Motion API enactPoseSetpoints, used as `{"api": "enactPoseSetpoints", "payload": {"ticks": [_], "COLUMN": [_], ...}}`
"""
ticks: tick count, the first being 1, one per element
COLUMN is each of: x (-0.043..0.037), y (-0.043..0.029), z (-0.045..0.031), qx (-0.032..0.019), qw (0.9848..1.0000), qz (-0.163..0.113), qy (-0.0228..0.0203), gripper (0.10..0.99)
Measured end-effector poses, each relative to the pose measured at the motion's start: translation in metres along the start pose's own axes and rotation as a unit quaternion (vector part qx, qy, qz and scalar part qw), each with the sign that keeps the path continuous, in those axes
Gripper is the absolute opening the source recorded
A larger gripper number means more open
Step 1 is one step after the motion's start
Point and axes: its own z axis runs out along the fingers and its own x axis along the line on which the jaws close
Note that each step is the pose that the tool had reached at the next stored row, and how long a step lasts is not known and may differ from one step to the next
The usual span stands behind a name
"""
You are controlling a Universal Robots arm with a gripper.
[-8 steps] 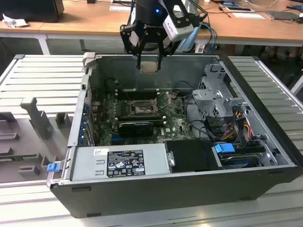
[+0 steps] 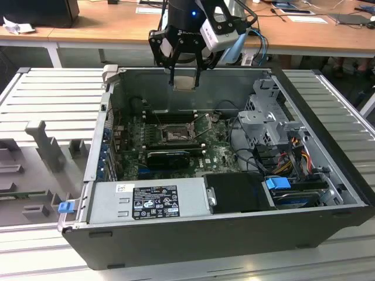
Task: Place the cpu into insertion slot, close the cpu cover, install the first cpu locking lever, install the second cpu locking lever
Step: 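Place the cpu into insertion slot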
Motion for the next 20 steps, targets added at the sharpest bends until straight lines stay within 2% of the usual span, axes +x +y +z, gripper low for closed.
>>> {"api": "enactPoseSetpoints", "payload": {"ticks": [11, 14, 19, 20], "x": [0.0, 0.0, 0.0, 0.0], "y": [0.0, -0.0001, -0.0002, -0.0002], "z": [0.0, 0.0009, 0.002, 0.0025], "qx": [-0.0003, -0.0004, 0.0, -0.0003], "qw": [0.9998, 0.9981, 0.9959, 0.995], "qz": [0.022, 0.062, 0.09, 0.099], "qy": [-0.002, -0.0056, -0.0082, -0.009], "gripper": [0.529, 0.529, 0.529, 0.529]}}
